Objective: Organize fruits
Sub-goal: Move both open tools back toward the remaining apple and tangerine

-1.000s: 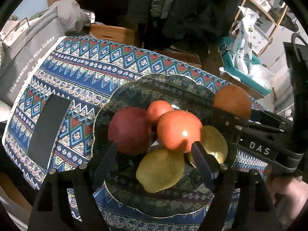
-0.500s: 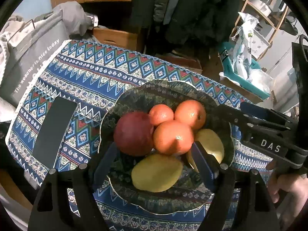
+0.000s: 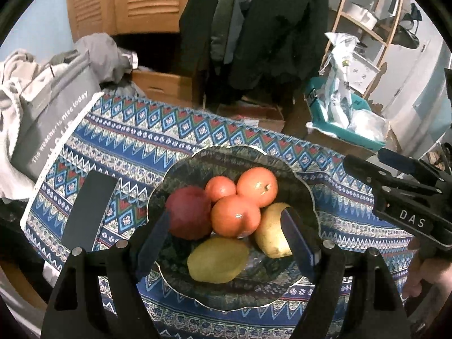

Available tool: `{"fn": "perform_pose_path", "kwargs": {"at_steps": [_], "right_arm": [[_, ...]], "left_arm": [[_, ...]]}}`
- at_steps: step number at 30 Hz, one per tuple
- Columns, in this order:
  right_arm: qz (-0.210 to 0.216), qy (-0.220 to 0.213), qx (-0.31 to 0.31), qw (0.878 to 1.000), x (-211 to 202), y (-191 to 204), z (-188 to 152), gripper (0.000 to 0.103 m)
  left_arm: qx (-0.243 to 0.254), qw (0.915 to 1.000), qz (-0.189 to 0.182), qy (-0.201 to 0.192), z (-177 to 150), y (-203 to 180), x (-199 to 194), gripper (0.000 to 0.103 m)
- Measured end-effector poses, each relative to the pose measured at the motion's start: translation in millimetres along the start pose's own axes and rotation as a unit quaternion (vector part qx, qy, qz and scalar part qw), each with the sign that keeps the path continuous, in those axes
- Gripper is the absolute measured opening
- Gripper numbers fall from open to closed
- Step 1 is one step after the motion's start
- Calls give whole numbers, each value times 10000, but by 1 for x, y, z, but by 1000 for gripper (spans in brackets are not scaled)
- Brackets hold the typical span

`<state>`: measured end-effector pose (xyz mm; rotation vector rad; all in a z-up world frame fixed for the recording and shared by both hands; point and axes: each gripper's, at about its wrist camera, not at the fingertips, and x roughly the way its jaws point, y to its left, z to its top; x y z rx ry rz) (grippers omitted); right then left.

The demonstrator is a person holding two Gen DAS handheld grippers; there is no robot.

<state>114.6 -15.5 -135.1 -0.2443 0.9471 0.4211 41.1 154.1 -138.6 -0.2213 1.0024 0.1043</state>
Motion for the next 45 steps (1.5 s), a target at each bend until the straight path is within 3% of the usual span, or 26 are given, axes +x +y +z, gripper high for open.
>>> {"fn": "perform_pose_path", "kwargs": {"at_steps": [4, 29, 45], "right_arm": [[-221, -191, -12, 9996, -18, -3, -1, 84], [-1130, -1039, 421, 9872, -119, -71, -31, 85], [-1799, -1145, 903, 9728, -156, -143, -68, 85]], "left_arm": [[124, 9998, 5, -154, 2, -10, -11, 81], [550, 9948, -134, -846, 10, -75, -62, 87], [1120, 9897, -271, -851, 5, -142, -60, 87]]}}
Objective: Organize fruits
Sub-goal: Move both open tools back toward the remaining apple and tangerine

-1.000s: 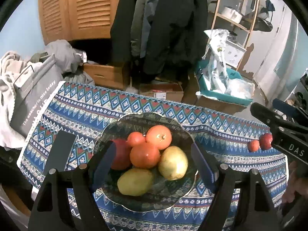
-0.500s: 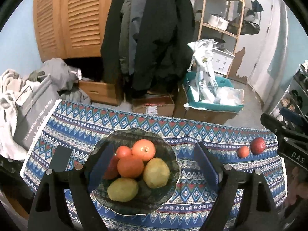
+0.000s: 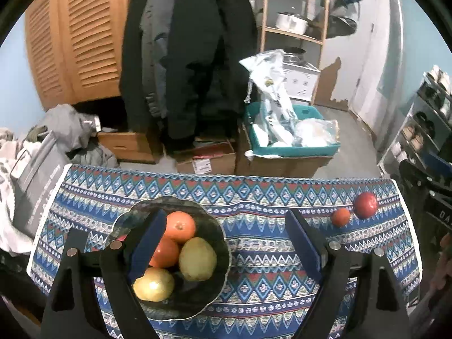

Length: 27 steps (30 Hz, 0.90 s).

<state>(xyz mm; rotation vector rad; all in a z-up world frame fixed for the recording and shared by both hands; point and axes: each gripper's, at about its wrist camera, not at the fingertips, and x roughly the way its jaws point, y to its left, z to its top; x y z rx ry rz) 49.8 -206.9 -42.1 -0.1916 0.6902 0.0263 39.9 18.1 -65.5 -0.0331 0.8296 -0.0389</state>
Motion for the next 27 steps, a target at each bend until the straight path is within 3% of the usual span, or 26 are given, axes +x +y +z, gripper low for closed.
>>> {"fn": "perform_pose_path", "kwargs": {"at_steps": [13, 27], "right_arm": [[-481, 122, 611, 9969, -6, -78, -26, 85], [-698, 349, 928, 9926, -5, -121, -55, 85]], "left_arm": [[451, 9985, -298, 122, 2, -59, 11, 87], [926, 9945, -439, 235, 0, -118, 23, 87]]}}
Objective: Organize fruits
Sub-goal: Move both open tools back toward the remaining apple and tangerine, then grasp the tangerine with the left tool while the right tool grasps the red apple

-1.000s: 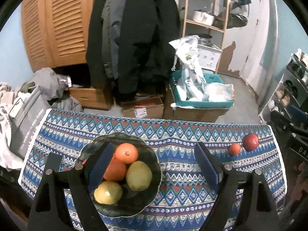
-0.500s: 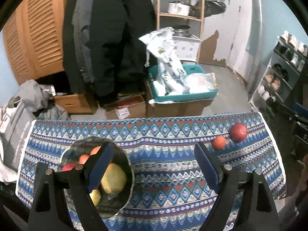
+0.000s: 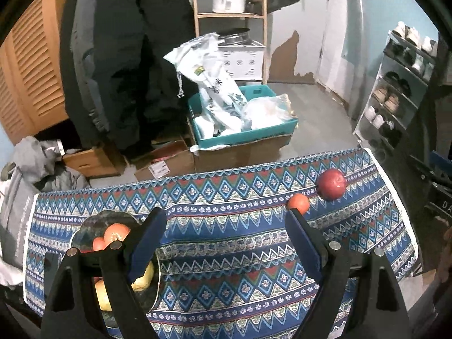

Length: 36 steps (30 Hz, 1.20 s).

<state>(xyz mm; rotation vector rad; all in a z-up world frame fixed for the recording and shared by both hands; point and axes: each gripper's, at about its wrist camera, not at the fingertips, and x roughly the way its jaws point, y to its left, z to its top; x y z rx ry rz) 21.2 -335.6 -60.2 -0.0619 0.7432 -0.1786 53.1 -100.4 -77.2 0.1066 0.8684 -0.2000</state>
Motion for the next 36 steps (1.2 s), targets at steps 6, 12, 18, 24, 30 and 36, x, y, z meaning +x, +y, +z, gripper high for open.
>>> {"fn": "perform_pose_path", "kwargs": {"at_steps": [6, 12, 18, 24, 30, 36], "right_arm": [[42, 140, 14, 9999, 12, -7, -2, 85], [176, 472, -91, 9987, 37, -11, -3, 85], [479, 866, -1, 9951, 73, -16, 2, 85], [615, 1344, -52, 9890, 120, -20, 2, 85], [673, 1834, -306, 9803, 170, -22, -2, 85], [778, 2273, -500, 9694, 213, -17, -19, 85]], "left_arm": [[127, 9999, 52, 70, 1, -12, 11, 87], [193, 9995, -3, 236, 7, -25, 34, 87], [306, 9987, -8, 407, 17, -39, 65, 87], [336, 9972, 14, 668, 23, -46, 98, 87], [305, 9957, 27, 870, 26, -51, 132, 87], [398, 9930, 39, 1114, 24, -61, 168, 87]]}}
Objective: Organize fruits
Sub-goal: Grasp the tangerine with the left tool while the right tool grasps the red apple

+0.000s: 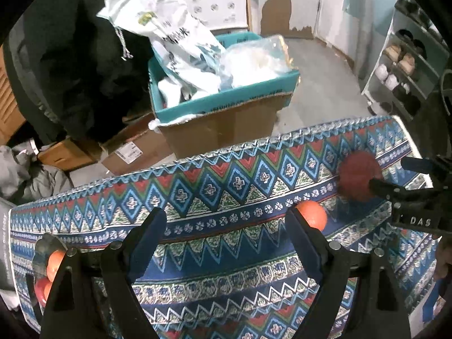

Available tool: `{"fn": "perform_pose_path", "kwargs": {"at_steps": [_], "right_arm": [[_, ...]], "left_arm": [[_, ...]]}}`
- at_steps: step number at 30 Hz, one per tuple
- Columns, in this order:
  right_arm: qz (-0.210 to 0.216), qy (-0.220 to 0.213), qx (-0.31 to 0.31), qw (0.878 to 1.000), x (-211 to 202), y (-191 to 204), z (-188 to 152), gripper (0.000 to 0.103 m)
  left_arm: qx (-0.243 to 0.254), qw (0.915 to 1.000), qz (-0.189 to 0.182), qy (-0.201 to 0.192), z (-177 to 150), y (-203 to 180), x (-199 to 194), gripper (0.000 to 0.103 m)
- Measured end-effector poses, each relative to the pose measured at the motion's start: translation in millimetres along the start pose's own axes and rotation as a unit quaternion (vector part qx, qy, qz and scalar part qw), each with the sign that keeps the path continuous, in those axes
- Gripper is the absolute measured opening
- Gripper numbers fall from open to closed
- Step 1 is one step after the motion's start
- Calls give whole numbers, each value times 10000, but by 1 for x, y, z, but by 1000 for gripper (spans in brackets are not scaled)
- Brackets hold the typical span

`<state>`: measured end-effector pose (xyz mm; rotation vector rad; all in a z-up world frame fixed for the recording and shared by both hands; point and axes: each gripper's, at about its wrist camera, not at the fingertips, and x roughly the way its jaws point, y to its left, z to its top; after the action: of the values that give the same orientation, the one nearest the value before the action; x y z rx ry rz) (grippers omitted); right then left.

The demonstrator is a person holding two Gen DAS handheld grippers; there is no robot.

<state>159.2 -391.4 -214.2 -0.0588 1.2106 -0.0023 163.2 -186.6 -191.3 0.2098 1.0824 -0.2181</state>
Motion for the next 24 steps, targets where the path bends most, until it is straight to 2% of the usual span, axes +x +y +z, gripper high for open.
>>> {"fn": "perform_pose_path", "kwargs": {"at_steps": [6, 14, 17, 24], "right_arm": [[41, 145, -45, 9999, 26, 1, -5, 85], [123, 206, -87, 9997, 44, 7, -1, 84], [319, 275, -22, 9991, 51, 6, 0, 73], [238, 259, -91, 9993, 49, 8, -4, 72]], "left_arm": [[157, 9998, 7, 93, -1, -9, 22, 87], [0, 9995, -155, 262, -2, -11, 37, 87], [-44, 9992, -288, 269, -2, -12, 37, 87], [37, 9986, -472, 232, -1, -27, 37, 87]]}}
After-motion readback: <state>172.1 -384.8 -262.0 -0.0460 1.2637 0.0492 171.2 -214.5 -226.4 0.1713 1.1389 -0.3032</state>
